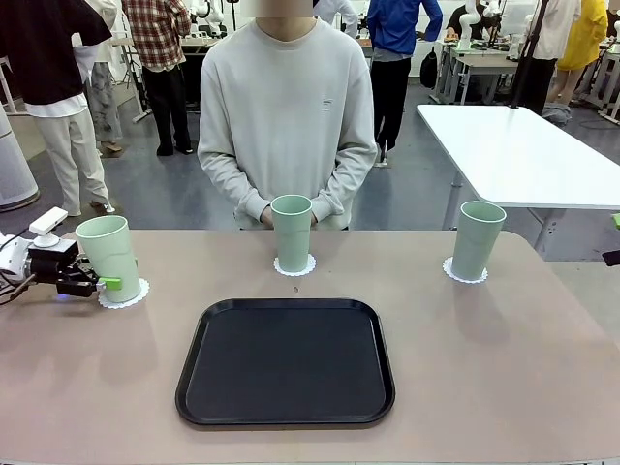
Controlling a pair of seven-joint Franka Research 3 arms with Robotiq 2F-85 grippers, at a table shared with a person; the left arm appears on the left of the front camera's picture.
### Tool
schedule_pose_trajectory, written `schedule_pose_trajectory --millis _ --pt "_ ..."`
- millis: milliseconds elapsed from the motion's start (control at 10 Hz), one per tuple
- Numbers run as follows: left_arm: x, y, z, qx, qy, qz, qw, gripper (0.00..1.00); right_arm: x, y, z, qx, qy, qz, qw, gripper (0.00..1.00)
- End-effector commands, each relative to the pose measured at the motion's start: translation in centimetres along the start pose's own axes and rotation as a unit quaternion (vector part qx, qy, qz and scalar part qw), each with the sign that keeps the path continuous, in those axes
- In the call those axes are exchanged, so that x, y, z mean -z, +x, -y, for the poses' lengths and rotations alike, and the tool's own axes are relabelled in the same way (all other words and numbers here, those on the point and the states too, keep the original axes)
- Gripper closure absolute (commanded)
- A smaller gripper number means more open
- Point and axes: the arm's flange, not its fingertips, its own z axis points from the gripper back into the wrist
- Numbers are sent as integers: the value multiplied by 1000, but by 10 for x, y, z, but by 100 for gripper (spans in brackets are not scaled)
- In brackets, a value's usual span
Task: Place coasters on the table and set cups on them.
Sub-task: Take one Reusable plastic cup from the Flat Tray and place it on a coaster set by the human.
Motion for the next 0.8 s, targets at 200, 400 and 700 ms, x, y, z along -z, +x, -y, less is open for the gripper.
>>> schedule_pose_trajectory --millis 200,400,700 --pt "-5 3 -1 11 -16 4 1000 0 0 1 -1 4 -1 2 1000 0" --pt "-6 3 0 9 -21 0 1000 0 0 1 -1 4 -1 2 1000 0" --pt "-6 3 0 4 -22 -6 1000 0 0 1 -1 4 -1 2 1000 0"
